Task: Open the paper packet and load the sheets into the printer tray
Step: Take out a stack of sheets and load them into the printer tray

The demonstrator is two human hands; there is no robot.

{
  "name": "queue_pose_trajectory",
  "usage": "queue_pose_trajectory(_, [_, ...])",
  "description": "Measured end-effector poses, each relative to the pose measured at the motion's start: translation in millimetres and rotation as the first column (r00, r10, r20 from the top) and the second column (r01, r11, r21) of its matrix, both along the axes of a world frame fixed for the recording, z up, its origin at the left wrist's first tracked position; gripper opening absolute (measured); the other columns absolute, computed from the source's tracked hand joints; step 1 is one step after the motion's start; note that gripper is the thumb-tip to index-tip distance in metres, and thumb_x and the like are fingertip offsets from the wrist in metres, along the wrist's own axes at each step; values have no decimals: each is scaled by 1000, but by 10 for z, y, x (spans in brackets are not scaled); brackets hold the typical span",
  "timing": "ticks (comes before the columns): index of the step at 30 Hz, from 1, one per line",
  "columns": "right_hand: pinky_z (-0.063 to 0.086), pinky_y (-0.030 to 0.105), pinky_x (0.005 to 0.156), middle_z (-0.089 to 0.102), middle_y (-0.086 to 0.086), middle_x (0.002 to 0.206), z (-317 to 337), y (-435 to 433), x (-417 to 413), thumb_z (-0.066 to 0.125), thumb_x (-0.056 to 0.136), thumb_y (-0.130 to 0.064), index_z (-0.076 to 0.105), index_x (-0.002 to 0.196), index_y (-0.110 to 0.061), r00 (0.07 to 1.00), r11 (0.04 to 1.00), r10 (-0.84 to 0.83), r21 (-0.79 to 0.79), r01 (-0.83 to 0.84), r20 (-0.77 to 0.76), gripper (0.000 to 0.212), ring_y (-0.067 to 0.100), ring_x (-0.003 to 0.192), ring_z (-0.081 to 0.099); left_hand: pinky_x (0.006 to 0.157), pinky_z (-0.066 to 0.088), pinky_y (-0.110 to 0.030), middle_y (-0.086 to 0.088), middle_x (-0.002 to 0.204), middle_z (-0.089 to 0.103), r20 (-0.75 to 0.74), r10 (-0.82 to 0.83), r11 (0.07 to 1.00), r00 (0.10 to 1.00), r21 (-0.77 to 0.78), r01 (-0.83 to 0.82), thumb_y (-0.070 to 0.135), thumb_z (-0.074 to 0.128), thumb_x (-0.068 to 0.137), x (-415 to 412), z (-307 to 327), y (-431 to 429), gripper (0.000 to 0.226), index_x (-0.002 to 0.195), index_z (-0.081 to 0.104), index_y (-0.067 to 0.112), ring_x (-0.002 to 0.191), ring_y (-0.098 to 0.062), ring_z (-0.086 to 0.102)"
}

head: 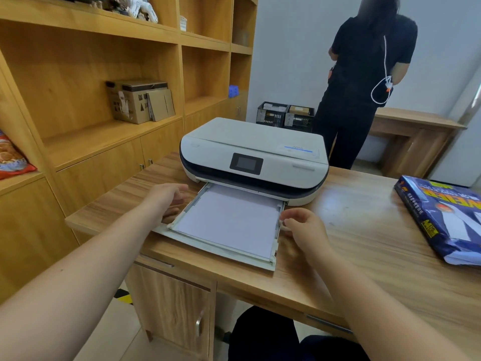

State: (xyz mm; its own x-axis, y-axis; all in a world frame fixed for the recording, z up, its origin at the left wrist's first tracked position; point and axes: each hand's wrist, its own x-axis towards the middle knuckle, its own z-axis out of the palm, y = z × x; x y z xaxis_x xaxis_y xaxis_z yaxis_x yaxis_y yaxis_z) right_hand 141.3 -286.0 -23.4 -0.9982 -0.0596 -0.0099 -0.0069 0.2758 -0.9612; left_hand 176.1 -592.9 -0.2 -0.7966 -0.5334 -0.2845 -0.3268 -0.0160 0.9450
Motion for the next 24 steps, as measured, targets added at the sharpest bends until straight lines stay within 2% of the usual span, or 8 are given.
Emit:
queue_pose_trajectory(3, [49,24,65,70,-4,94,-23,-2,-89,52,86,-3,70,92,-16,1000,1000,-24,9,24,-4,23,15,82,62,90,48,-36,-4,109,70,-32,-75,996,997,35,76,4,34,84,-58,-56,-34,45,113,64,20,106,-22,59])
queue_pose_trajectory(7, [47,28,61,70,-1,90,-85,-11,-176,49,87,-1,70,91,-15,999,1000,-27,14,28,-16,26,19,70,57,107,39,-42,-5,110,72,-47,-183,983,982,-24,182,19,27,91,-167,-193,-122,43,101,68,24,114,-26,58])
queue_pose_trajectory(10, [44,27,53,71,2,85,-137,-24,-224,48,86,0,71,87,-15,999,999,-33,4,33,-30,28,21,67,56,104,39,-37,0,109,73,-76,-220,975,973,-53,216,29,15,98,-201,-297,-169,53,111,66,24,113,-23,58])
queue_pose_trajectory(11, [46,27,54,72,1,88,-158,-21,-234,48,85,0,72,86,-16,999,999,-41,-15,41,-30,29,21,70,59,100,40,-35,0,111,72,-83,-236,971,968,-63,231,28,14,99,-200,-317,-175,54,115,65,23,111,-20,58])
queue_pose_trajectory(13, [52,27,66,73,-2,91,-203,-8,-250,48,85,0,74,85,-17,998,998,-56,-36,55,-30,30,18,83,66,96,41,-33,1,113,71,-101,-257,966,961,-63,251,27,16,99,-201,-352,-190,52,120,63,21,110,-19,59])
queue_pose_trajectory(16, [55,32,83,75,-3,89,-264,10,-259,50,85,0,76,84,-19,998,998,-54,-41,52,-37,33,14,90,68,99,43,-36,2,112,72,-116,-254,967,960,-32,252,26,20,97,-222,-384,-214,50,121,63,20,111,-19,60])
queue_pose_trajectory(21, [55,33,82,76,-7,84,-285,19,-255,53,83,-3,78,77,-22,997,996,-68,-61,67,-25,32,14,89,69,106,38,-41,3,115,71,-99,-264,965,960,-13,264,28,17,94,-234,-390,-216,52,120,62,23,113,-19,58])
queue_pose_trajectory(24, [57,42,84,77,-6,84,-287,4,-243,53,84,-2,73,93,-22,998,995,-58,-82,56,-20,30,30,88,68,109,36,-43,6,113,72,-84,-274,962,958,-21,273,30,15,94,-246,-411,-240,54,116,65,26,115,-19,57])
